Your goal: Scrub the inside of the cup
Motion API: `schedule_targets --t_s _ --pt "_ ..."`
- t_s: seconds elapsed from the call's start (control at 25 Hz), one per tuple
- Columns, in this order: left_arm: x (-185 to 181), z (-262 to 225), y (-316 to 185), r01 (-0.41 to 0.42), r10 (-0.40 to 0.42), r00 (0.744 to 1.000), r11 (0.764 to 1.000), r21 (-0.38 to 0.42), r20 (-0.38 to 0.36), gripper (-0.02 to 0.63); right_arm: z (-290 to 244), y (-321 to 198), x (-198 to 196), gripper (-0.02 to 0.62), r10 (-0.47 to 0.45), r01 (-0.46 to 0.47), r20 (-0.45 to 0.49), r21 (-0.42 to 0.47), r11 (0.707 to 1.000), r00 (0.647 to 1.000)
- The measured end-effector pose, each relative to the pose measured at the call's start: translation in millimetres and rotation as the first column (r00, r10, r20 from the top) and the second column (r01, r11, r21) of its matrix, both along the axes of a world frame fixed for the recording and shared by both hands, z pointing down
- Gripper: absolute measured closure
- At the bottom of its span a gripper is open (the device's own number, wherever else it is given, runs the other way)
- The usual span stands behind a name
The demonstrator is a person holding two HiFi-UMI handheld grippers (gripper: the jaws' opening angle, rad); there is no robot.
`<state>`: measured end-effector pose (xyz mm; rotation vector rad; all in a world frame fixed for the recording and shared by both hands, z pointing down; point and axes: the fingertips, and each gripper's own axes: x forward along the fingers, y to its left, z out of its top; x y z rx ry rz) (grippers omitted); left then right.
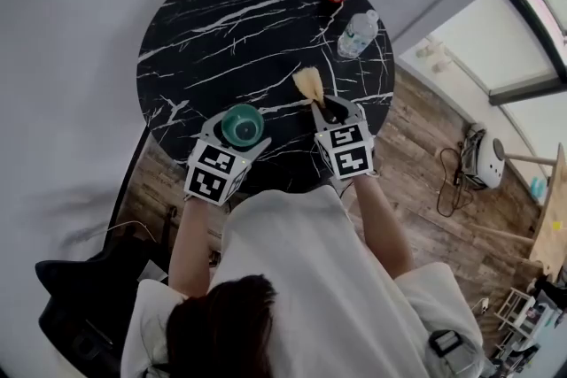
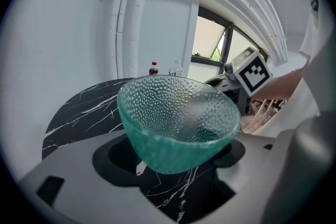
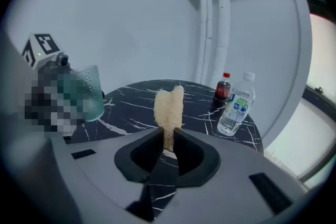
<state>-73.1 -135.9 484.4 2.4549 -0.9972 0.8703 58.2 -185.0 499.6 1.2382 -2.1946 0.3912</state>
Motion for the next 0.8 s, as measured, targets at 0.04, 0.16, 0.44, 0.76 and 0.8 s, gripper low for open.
schedule_targets --t_s 0.04,0.16,0.44,0.76,0.8 --pt "0 1 -1 -0.018 0.018 1.000 1.000 -0.005 0.008 0.238 -9 0 -4 0.523 -0.026 0.026 0.000 0.017 1.000 1.000" --pt "-1 5 -1 -0.092 0.093 0.994 0.996 -0.015 0.059 0.238 -33 3 -18 0.523 -0.125 0.127 -0.027 0.068 0.990 0.992" --pt "-10 12 -12 -0.220 0.223 0.959 0.975 -0.038 0.173 0.238 -82 16 -48 0.526 -0.356 0.383 -0.170 0.168 0.908 0.919" --pt "-12 29 -3 -0.389 0.430 0.878 0.897 -0.210 0.209 0.238 -85 38 -75 0.526 -0.544 0.622 -0.394 0.099 0.776 0.741" --pt "-13 30 -2 -0.409 0.454 0.860 0.886 -0.219 0.232 0.238 -83 40 -77 0.526 -0.560 0.645 -0.423 0.079 0.760 0.712"
